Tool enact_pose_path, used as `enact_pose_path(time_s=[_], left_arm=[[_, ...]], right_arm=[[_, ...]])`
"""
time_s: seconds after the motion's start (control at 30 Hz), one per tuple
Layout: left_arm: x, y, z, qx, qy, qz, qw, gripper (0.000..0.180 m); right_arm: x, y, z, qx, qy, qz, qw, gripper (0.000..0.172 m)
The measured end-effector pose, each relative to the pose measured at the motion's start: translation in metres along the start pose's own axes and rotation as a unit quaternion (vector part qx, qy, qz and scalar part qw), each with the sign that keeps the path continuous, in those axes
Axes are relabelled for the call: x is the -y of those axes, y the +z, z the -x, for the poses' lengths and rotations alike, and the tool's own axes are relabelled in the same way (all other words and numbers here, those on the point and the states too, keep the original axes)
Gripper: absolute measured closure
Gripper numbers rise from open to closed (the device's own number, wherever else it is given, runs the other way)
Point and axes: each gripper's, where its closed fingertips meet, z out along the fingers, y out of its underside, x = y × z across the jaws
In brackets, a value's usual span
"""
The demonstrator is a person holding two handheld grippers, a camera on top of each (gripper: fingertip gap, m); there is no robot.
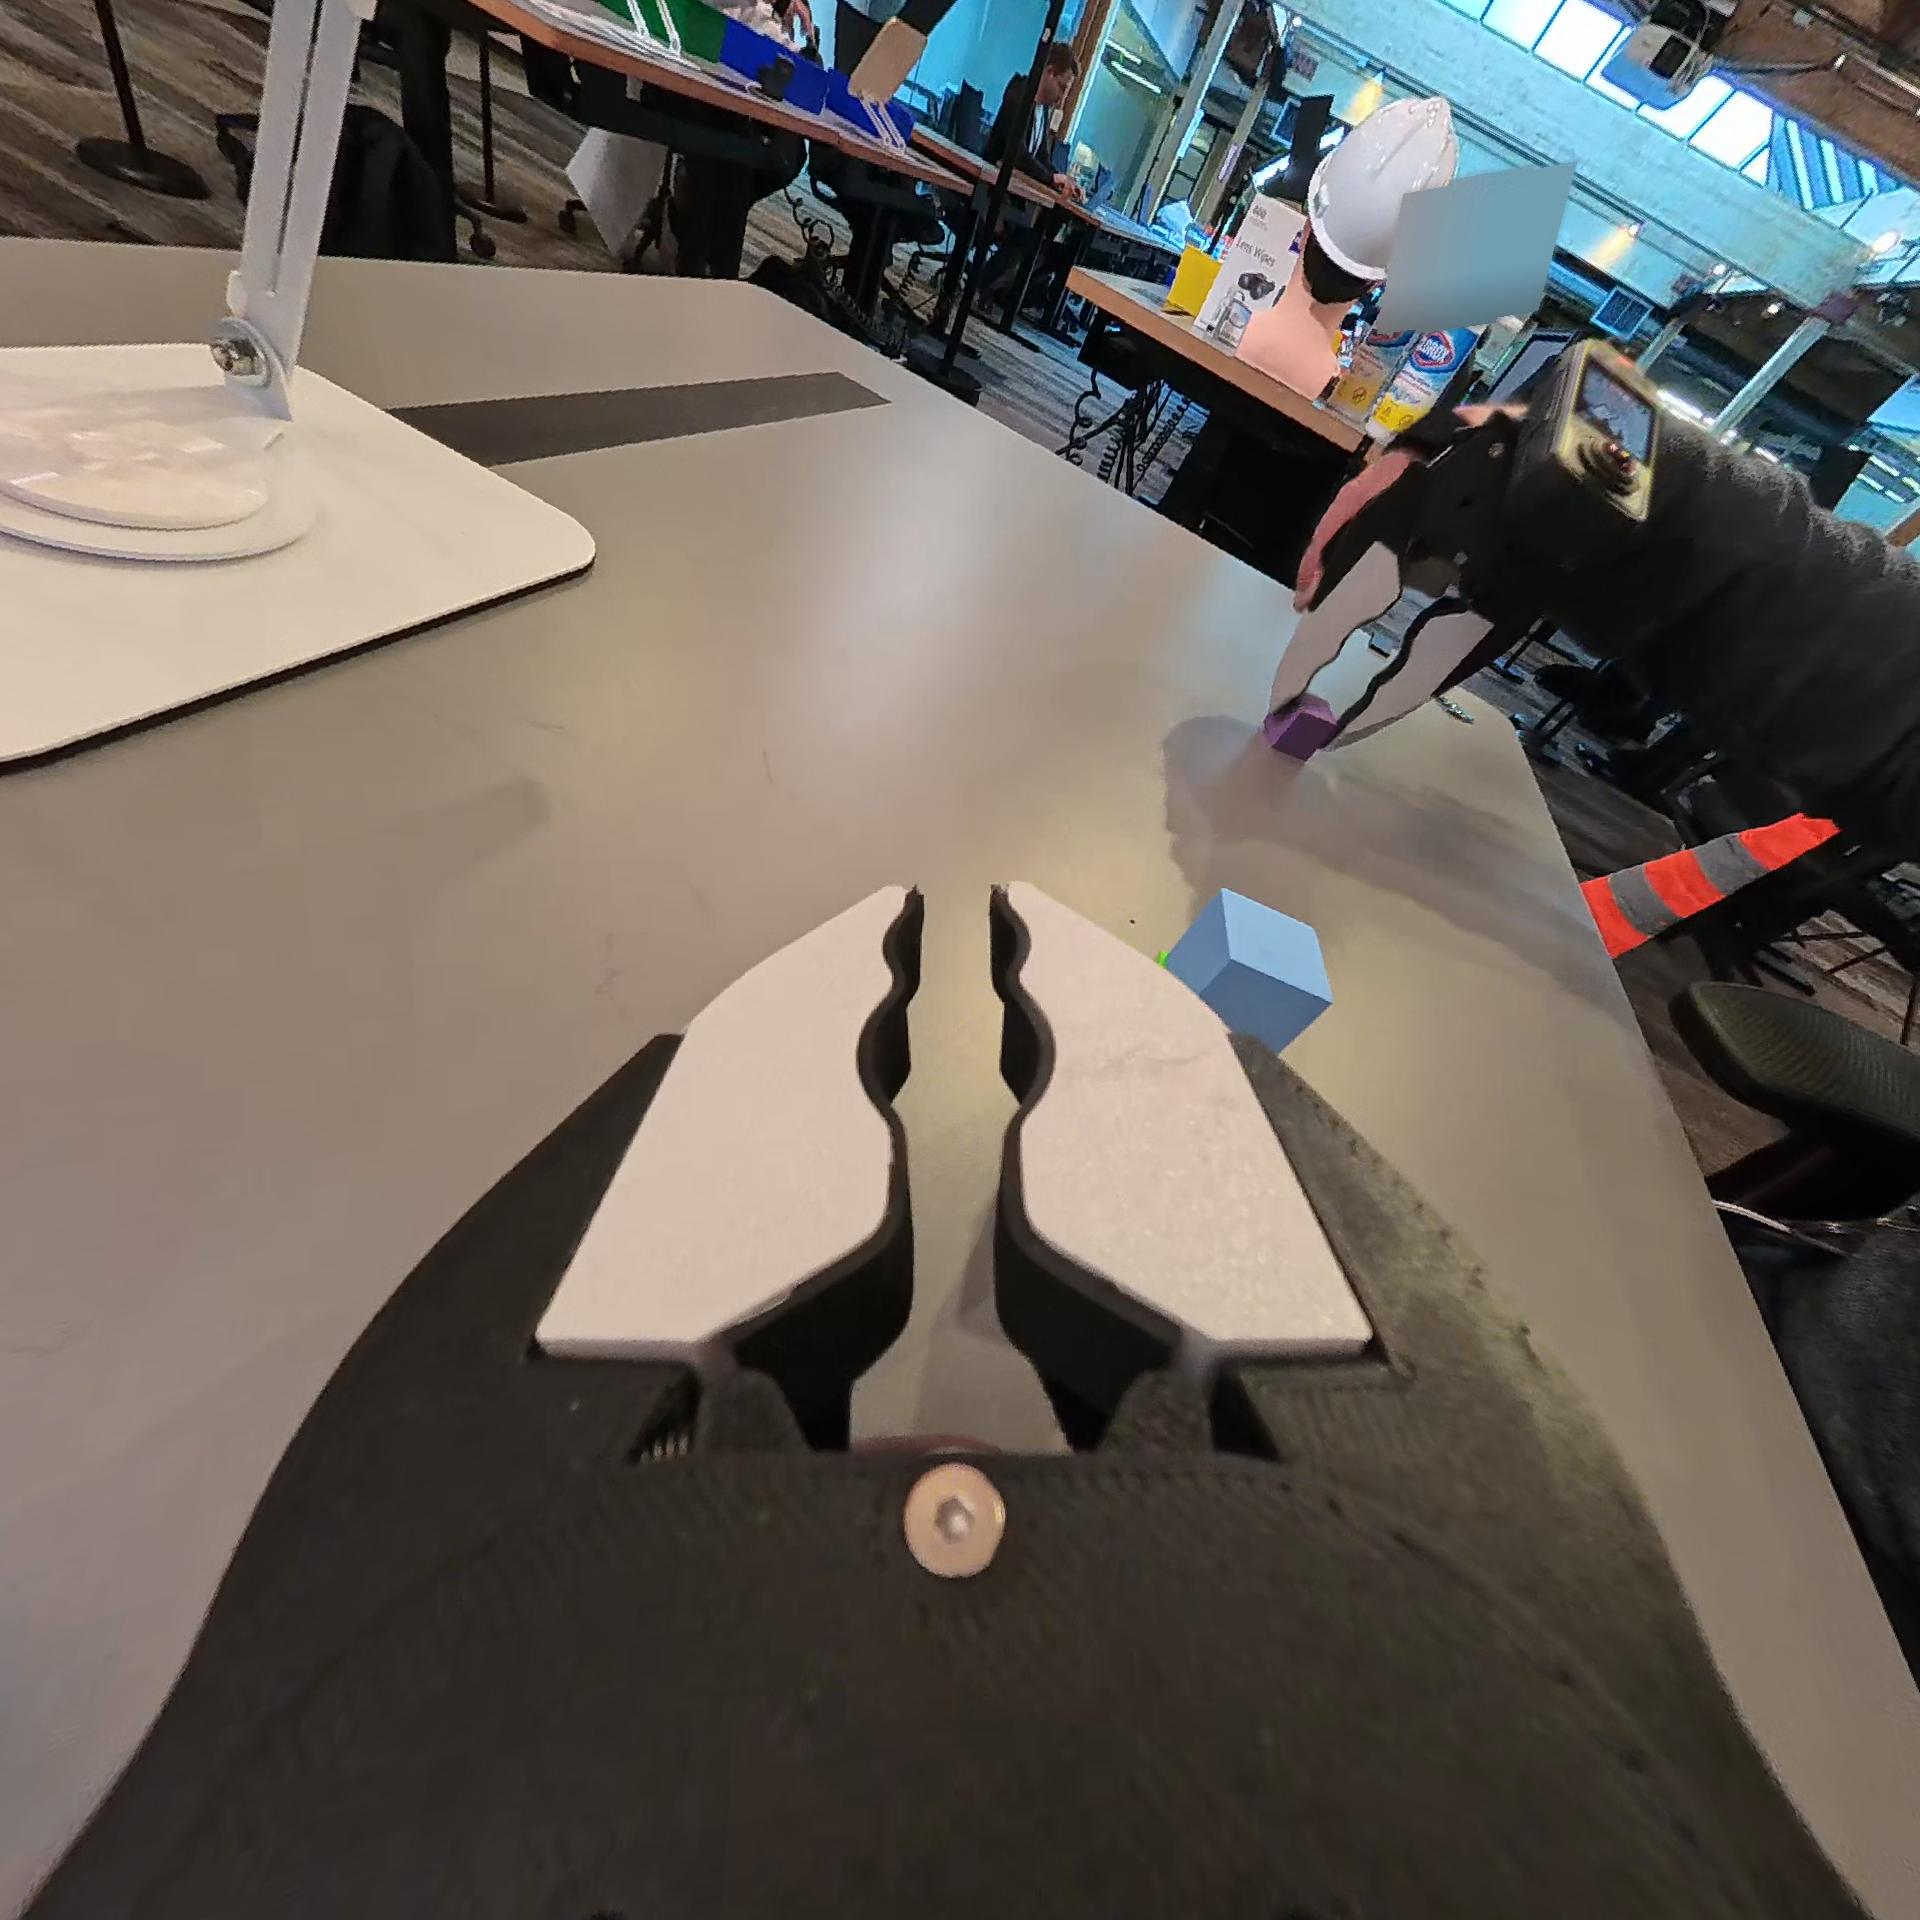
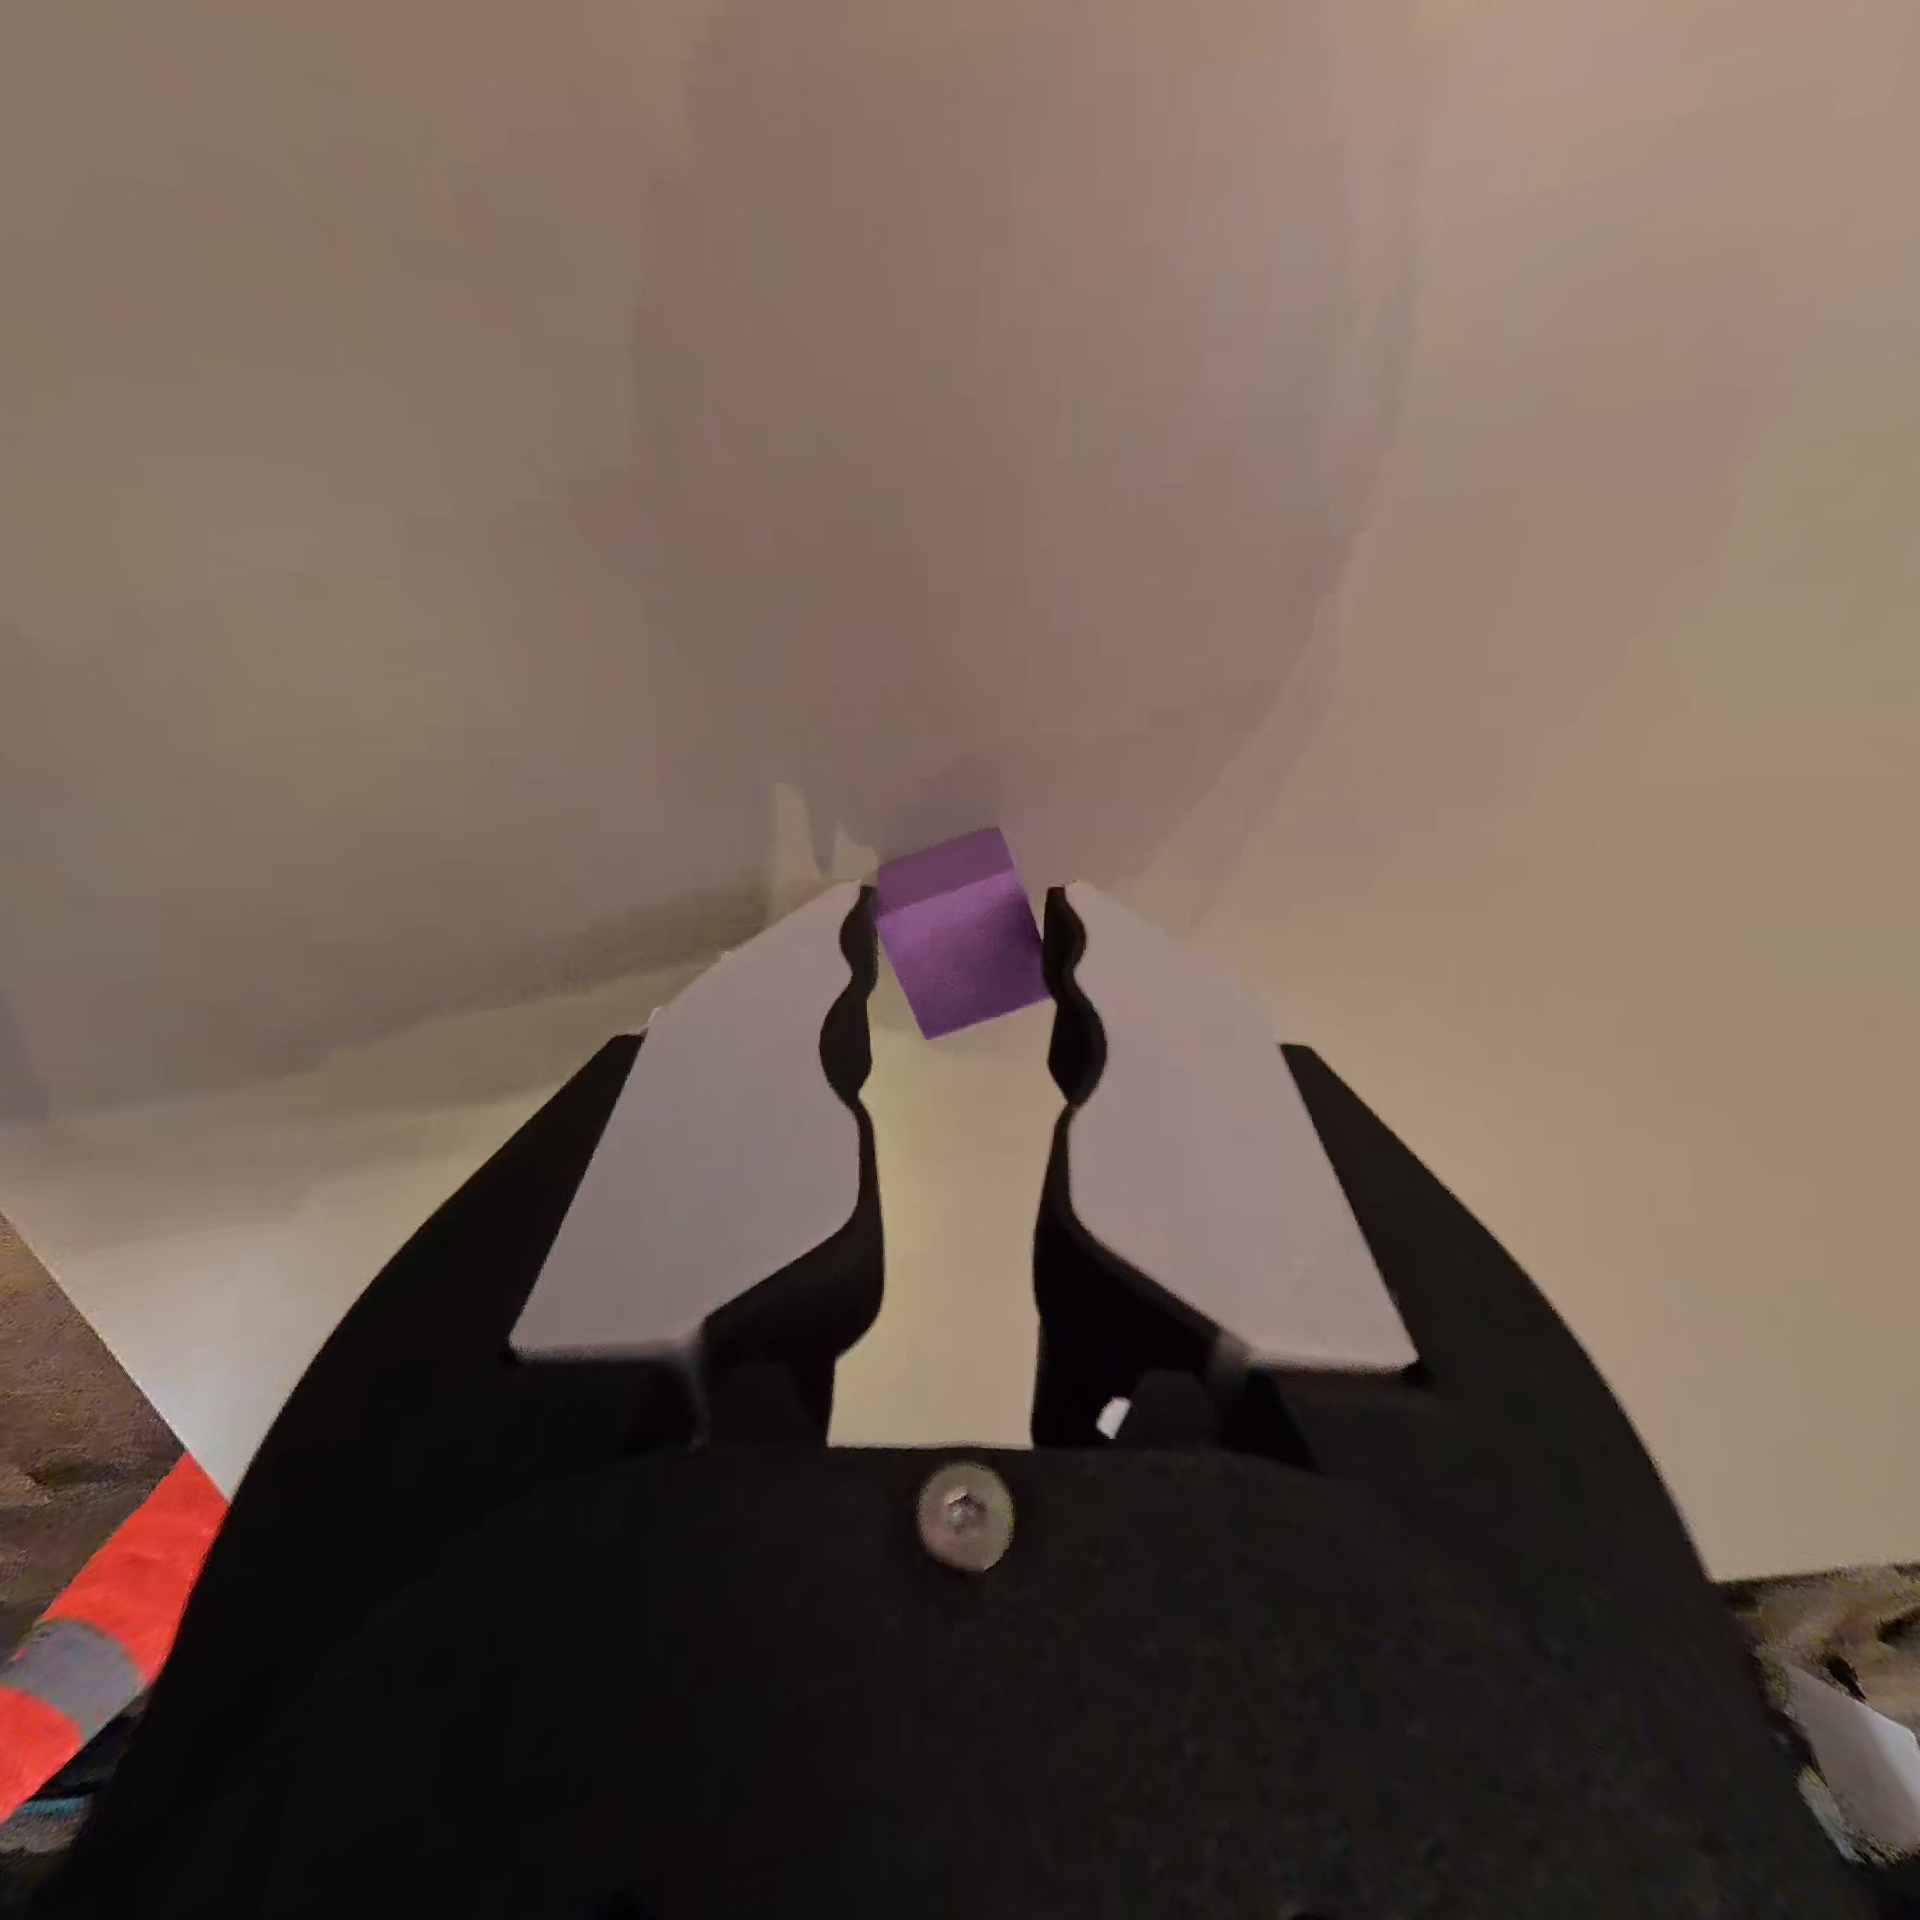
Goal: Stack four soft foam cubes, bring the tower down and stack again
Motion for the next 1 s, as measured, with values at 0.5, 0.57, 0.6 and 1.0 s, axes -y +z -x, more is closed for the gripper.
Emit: enact_pose_path(time_s=[0.5, 0.57, 0.6, 1.0], left_arm=[[0.000, -0.001, 0.000, -0.003, -0.002, -0.002, 1.000, 0.168], [0.001, -0.001, 0.000, -0.004, -0.003, -0.003, 1.000, 0.168], [0.001, -0.001, -0.001, -0.004, -0.003, -0.003, 1.000, 0.168], [-0.001, 0.001, -0.001, -0.006, -0.001, 0.006, 1.000, 0.168]], right_arm=[[0.122, -0.078, -0.041, -0.086, 0.043, -0.123, 0.988, 0.143], [0.147, -0.091, -0.042, -0.081, 0.037, -0.144, 0.986, 0.143], [0.159, -0.096, -0.042, -0.080, 0.031, -0.153, 0.984, 0.143], [0.258, -0.120, -0.046, -0.084, -0.013, -0.199, 0.976, 0.143]])
